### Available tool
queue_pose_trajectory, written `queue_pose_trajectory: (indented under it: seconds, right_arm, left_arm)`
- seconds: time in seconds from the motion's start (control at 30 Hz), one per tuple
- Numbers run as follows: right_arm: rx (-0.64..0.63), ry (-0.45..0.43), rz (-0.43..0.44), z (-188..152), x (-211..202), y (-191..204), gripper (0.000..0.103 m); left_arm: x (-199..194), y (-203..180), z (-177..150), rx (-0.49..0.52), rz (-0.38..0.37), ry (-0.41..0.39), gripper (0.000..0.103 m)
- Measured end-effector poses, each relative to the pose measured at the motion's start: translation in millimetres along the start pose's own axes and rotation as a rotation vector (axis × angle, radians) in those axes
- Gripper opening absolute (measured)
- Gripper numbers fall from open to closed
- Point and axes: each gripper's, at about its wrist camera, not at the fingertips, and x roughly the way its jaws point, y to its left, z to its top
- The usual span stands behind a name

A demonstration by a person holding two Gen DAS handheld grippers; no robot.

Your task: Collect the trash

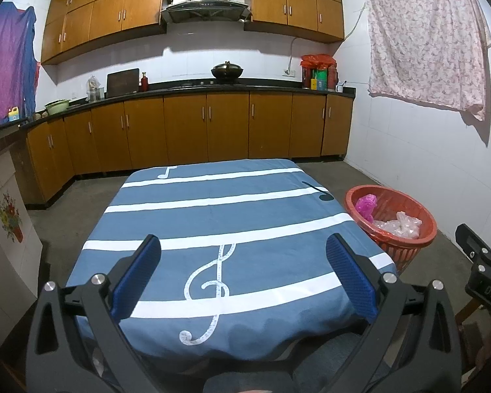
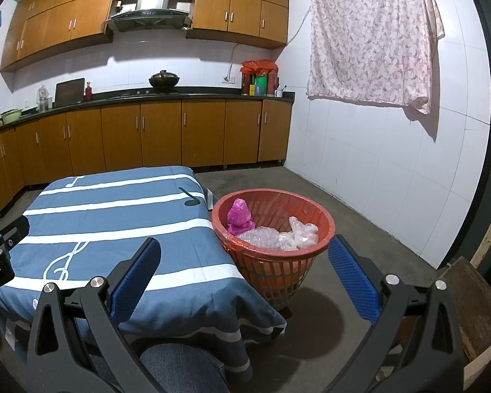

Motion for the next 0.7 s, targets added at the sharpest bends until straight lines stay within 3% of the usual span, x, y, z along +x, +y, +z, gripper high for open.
queue_pose_trajectory:
  seconds: [0.7]
  right_arm:
    - [0.002,0.006,-0.001,-2.9,0.8,1.0,0.101]
  left_arm:
    - [-2.0,-2.7,-2.3,0.0,-0.004,0.004,0.099]
